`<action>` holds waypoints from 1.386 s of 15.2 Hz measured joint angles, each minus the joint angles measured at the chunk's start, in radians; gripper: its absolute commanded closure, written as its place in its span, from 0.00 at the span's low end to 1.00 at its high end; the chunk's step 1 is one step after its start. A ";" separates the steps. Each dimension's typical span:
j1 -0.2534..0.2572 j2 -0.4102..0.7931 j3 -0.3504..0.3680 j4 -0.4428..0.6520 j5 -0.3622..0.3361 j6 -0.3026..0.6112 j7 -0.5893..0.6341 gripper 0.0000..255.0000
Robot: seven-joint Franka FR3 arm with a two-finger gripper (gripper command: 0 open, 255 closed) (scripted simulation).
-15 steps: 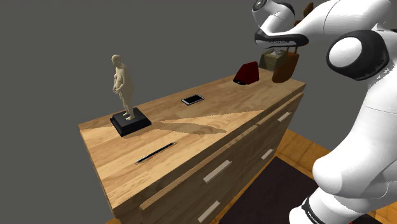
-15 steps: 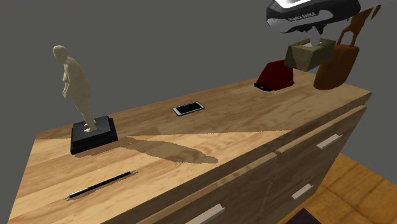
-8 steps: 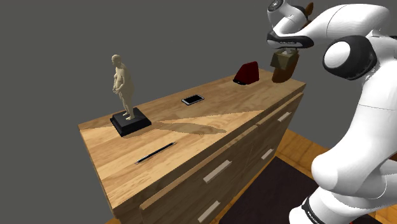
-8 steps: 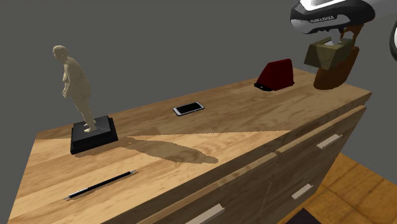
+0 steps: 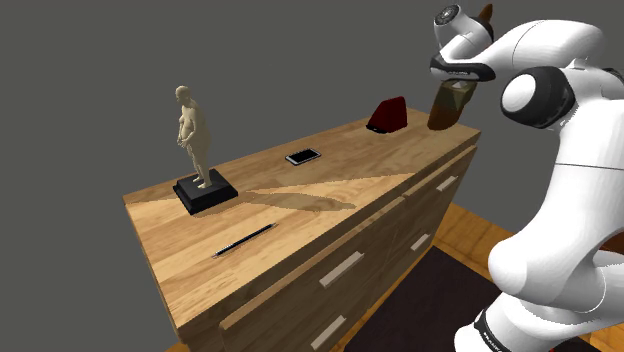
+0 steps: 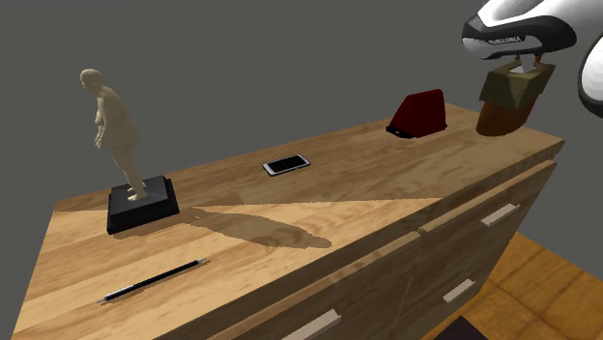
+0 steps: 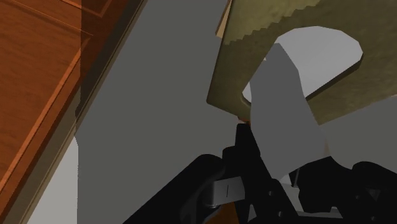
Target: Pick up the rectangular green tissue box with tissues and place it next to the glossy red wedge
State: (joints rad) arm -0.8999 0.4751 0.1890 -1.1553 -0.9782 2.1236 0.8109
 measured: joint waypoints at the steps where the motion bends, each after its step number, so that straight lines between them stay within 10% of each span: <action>1: -0.002 -0.002 -0.002 -0.015 -0.005 0.011 0.011 1.00; 21: -0.001 0.000 -0.045 -0.240 -0.123 0.161 0.229 1.00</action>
State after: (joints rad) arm -0.9011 0.4753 0.1445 -1.3952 -1.1014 2.2841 1.0396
